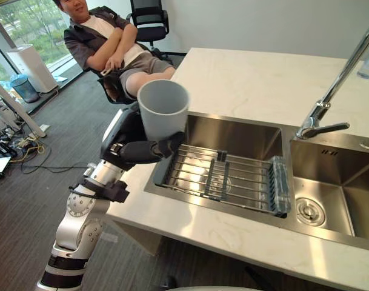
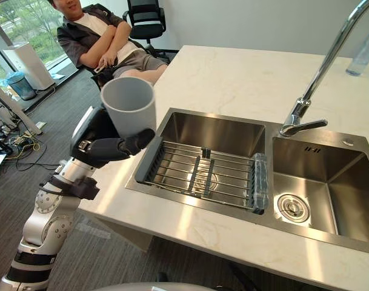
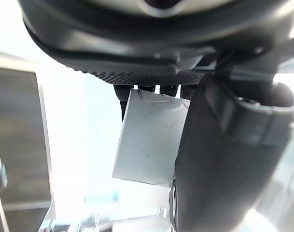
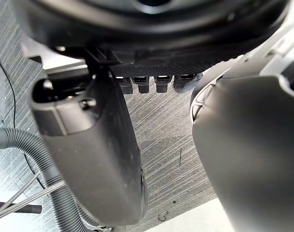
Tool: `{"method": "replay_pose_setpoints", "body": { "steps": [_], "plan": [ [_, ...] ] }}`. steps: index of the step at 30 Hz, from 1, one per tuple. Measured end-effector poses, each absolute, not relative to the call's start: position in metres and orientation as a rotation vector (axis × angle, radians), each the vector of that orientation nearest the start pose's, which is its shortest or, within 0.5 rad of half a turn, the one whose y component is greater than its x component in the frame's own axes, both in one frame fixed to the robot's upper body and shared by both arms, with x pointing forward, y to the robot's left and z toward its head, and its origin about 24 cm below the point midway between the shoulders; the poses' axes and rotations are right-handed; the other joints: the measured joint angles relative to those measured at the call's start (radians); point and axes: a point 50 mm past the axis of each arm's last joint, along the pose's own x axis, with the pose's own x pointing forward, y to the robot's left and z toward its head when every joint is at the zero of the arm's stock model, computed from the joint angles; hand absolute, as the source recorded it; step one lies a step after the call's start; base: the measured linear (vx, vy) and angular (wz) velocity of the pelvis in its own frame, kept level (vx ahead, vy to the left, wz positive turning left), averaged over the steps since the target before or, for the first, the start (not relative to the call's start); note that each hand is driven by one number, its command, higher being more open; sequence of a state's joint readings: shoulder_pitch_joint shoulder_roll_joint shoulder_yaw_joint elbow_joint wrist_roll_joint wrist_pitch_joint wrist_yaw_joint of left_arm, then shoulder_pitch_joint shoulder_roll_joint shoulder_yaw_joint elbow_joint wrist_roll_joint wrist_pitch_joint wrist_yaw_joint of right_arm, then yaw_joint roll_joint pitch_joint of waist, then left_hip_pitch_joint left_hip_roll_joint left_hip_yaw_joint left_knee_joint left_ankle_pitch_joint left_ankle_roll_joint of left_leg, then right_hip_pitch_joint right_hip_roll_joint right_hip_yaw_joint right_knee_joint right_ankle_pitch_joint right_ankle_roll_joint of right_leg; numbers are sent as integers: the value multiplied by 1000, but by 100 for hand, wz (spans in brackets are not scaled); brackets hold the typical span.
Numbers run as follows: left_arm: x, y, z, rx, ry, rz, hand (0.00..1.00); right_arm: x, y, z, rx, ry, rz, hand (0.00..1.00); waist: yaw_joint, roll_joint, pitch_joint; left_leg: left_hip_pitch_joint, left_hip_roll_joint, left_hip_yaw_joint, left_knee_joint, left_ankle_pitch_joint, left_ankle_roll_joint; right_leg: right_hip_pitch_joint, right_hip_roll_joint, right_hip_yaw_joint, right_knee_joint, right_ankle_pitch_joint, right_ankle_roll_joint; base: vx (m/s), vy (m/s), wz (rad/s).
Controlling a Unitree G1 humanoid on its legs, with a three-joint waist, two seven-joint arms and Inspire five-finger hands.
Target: Walk over to the sink, pick up the cup, carry it to the dishwasher, place the cup inside the dishwasher, then close the dishwasher door
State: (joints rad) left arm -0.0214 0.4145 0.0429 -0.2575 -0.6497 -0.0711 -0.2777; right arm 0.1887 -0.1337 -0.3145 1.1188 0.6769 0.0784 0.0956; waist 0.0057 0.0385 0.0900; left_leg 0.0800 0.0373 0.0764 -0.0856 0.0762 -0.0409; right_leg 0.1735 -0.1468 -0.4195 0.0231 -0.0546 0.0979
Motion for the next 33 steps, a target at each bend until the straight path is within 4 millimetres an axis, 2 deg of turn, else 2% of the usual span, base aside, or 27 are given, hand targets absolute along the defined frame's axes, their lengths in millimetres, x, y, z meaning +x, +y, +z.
{"method": "replay_pose_setpoints", "body": {
  "steps": [4, 7, 10, 12, 14, 17, 20, 23, 25, 28, 33],
  "plan": [
    [236, 212, 113, -256, -312, -213, 0, 27, -228, -169, 706, 1122, -723, 100, 21, -28, 1, 0, -14, -9, 0, -1, 2, -54, -39, 5, 136, -64, -2, -39, 38, 7],
    [230, 227, 105, -282, -294, -86, 0, 24, -228, -169, 704, 1132, -719, 100, 28, -45, 5, -8, -22, -35, -5, 0, 6, -63, -49, 20, 173, -77, -17, -58, 34, 25],
    [229, 232, 104, -304, -333, -31, 0, 8, -225, -170, 723, 1152, -748, 100, 12, -57, 4, -33, -44, -144, -5, 14, 20, -75, -50, 142, 231, -114, -48, -29, 25, 93],
    [227, 234, 107, -296, -365, -18, 0, -2, -220, -171, 735, 1175, -759, 100, 10, -72, -3, -53, -62, -201, -5, 30, 18, -87, -53, 202, 250, -147, -42, 13, -27, 105],
    [225, 244, 109, -289, -400, 43, 0, 3, -214, -172, 752, 1169, -743, 100, 34, -82, 0, -72, -67, -224, -1, 52, -4, -85, -48, 209, 235, -174, -19, -17, -83, 41],
    [225, 248, 108, -293, -398, 87, 0, 22, -212, -171, 763, 1130, -701, 100, 49, -81, -1, -77, -44, -242, 2, 69, -14, -71, -19, 198, 214, -174, -5, -55, -87, 15],
    [225, 247, 108, -293, -397, 85, 0, 35, -214, -169, 758, 1092, -675, 100, 61, -78, -1, -99, -29, -260, 23, 72, -19, -70, 1, 183, 215, -176, -7, -71, -84, 16],
    [225, 248, 107, -294, -397, 90, 0, 41, -218, -167, 738, 1091, -669, 100, 71, -63, 8, -112, -24, -268, 44, 72, -22, -78, 6, 172, 244, -187, -15, -84, -35, 13],
    [224, 249, 108, -293, -406, 94, 0, 41, -218, -167, 728, 1107, -666, 100, 78, -56, 13, -118, -27, -270, 56, 70, -23, -88, 1, 171, 279, -205, -18, -101, -2, 10],
    [223, 252, 110, -288, -420, 104, 0, 32, -215, -169, 725, 1160, -678, 100, 79, -36, 24, -118, -36, -265, 69, 56, -5, -83, -16, 142, 324, -241, -16, -108, -2, 28],
    [211, 269, 108, -254, -413, 171, 0, 17, -217, -170, 743, 1221, -743, 100, 80, -19, 23, -137, -15, -145, 112, 51, 29, -60, -33, 84, 332, -246, -16, -34, -7, 35]
  ]
}}
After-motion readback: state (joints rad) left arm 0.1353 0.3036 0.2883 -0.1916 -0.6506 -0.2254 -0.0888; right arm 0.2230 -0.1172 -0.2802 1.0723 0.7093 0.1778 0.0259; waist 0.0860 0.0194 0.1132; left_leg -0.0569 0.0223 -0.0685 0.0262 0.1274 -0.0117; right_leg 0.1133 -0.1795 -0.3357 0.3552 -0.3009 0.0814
